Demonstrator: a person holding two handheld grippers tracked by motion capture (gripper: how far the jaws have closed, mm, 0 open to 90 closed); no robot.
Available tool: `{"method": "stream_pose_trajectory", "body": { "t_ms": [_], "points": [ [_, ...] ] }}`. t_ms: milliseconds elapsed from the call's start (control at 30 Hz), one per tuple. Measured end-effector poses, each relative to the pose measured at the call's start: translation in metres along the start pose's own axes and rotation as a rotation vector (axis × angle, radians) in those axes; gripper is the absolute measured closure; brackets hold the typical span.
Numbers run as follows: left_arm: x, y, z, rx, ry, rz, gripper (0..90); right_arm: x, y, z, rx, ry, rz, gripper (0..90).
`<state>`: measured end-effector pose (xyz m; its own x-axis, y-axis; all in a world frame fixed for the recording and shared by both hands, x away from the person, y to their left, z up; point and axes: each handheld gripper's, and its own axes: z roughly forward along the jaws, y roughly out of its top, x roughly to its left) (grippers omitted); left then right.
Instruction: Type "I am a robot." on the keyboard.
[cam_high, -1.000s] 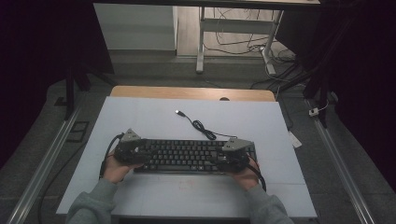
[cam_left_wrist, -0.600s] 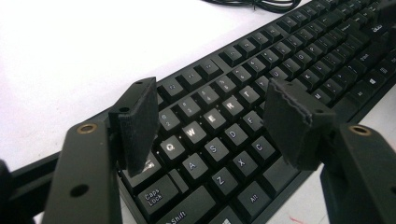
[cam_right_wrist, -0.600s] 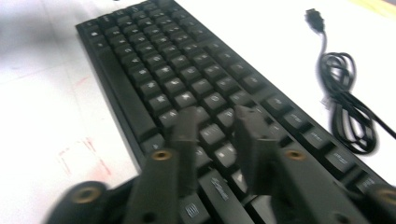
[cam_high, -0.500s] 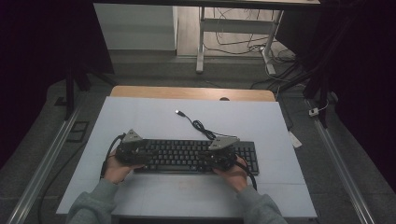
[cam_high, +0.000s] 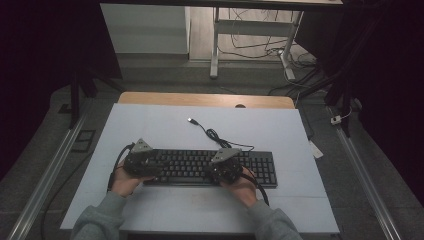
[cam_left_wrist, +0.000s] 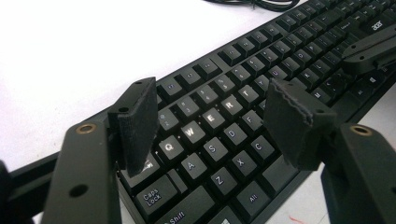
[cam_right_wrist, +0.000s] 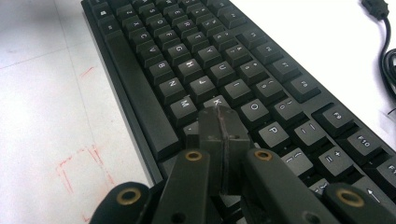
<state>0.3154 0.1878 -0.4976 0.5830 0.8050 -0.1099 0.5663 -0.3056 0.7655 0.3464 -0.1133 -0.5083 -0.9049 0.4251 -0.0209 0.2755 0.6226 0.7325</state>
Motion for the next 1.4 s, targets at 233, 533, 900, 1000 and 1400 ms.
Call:
{"method": "stream_pose_trajectory", "body": {
  "t_ms": [233,533,900,1000,1400],
  "points": [
    [0.001,-0.001,0.001,0.005,0.002,0.001,35.2,0.0,-0.002,0.004,0.024,-0.004,0.0,89.5],
    [0.0,-0.001,0.001,0.006,0.003,0.004,35.0,0.002,-0.003,0.004,0.024,-0.017,-0.006,89.7],
    [0.0,-0.001,0.001,0.008,0.006,0.009,34.9,-0.009,-0.004,-0.018,-0.087,-0.067,0.024,80.6],
    [0.0,-0.001,0.002,0.01,0.007,0.01,34.9,-0.014,-0.008,-0.023,-0.092,-0.104,0.035,68.8],
    [-0.001,-0.002,0.003,0.017,0.007,0.012,34.8,-0.028,-0.025,-0.043,-0.097,-0.162,0.063,50.0]
  ]
}}
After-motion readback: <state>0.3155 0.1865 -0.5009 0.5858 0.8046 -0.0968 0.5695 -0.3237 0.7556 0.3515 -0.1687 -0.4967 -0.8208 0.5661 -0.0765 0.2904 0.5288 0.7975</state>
